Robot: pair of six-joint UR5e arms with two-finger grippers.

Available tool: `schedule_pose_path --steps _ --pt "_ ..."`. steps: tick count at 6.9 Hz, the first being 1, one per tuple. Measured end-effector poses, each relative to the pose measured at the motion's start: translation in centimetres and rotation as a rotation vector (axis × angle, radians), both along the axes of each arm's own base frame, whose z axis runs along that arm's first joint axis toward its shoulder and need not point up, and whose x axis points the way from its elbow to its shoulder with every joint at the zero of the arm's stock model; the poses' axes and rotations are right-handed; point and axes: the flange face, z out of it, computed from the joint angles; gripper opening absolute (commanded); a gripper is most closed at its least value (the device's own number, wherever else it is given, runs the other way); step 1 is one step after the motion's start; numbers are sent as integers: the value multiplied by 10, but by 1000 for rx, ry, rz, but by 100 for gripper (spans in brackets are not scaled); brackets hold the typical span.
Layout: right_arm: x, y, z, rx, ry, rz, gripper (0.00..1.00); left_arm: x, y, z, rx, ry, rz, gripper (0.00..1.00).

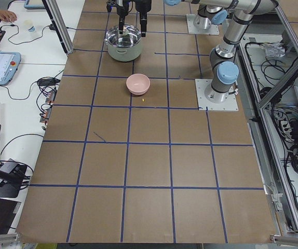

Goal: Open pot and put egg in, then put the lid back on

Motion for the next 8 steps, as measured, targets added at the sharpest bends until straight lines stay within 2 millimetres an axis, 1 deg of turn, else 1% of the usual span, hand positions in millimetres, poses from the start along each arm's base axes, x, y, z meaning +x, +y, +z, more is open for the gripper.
schedule_pose_path --steps 1,2,3,4,5,6,7,8 --pt "-6 4 25 -23 -24 -6 100 0 0 0 0 0 0 100" --pt "-20 17 59 -27 -45 -13 100 0 0 0 -1 0 0 100" --pt "-43 35 89 -2 -43 -24 100 0 0 1 -1 0 1 100" --pt "-75 58 114 25 -33 -45 100 0 1 1 -1 0 1 100" --pt "-110 86 130 55 -22 -64 100 0 1 1 -2 -1 2 100" --pt "-141 110 138 88 -8 -62 100 0 1 1 1 0 3 100" --pt "-161 123 143 103 14 -52 100 -1 2 0 8 -1 2 100" --pt "-172 129 145 108 47 -52 100 -1 4 -2 15 0 2 100"
